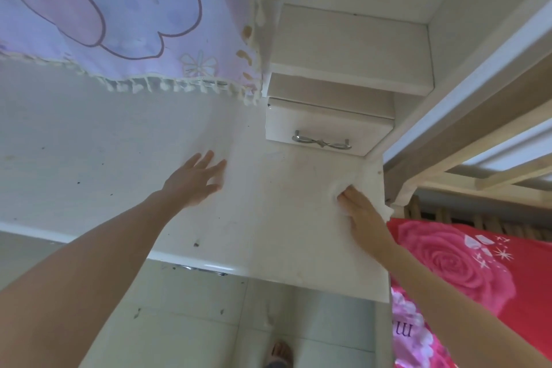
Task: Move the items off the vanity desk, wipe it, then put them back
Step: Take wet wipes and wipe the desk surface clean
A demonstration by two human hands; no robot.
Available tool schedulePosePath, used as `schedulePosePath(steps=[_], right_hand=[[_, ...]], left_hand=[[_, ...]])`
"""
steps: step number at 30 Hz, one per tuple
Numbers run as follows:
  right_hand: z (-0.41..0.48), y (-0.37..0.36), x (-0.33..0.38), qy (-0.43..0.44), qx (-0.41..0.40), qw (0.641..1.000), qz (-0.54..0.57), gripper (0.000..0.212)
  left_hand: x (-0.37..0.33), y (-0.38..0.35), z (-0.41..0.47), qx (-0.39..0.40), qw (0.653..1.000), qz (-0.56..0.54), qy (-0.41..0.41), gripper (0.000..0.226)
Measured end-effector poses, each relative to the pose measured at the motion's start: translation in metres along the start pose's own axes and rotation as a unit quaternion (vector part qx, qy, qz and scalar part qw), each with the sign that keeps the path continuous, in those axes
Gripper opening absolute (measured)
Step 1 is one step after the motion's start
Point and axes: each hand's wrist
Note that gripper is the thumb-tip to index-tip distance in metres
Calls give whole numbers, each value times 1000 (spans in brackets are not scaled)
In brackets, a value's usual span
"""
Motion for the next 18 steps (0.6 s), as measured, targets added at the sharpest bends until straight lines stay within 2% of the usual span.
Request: schedulePosePath(steps=[2,5,7,8,10,12,15,16,18], right_hand=[[-31,-26,34,99,30,994,25,49],[-62,-55,74,275,73,959,-3,45],[-68,-66,90,325,53,944,-7,41],[-69,-65,102,329,75,941,21,40],[-70,-65,112,288,115,946,98,47],[-60,-48,107,189,69,969,142,52],[-21,-5,68,45,-85,990,104,52],[-7,12,50,2,-111,991,72,53],[15,43,15,-61,-109,992,23,53]], left_hand=[[0,0,0,0,1000,-3,1,60],[0,-1,0,0,1000,-9,0,60],[1,-2,1,-1,1000,-10,3,60],[1,-2,1,-2,1000,-9,5,60],[1,-3,1,-2,1000,-6,4,60],[0,-3,1,-2,1000,-3,4,60],[-1,-2,1,-1,1000,-5,8,60],[-2,-2,1,0,1000,-6,9,60],[-3,-2,1,-1,1000,-10,11,60]])
Point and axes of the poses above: each hand's wrist, its own z-axis towards the middle knuckle, its own y-axis out of the back of the hand, x = y × z, and after that the axes turned 7 degrees about y, right-handed
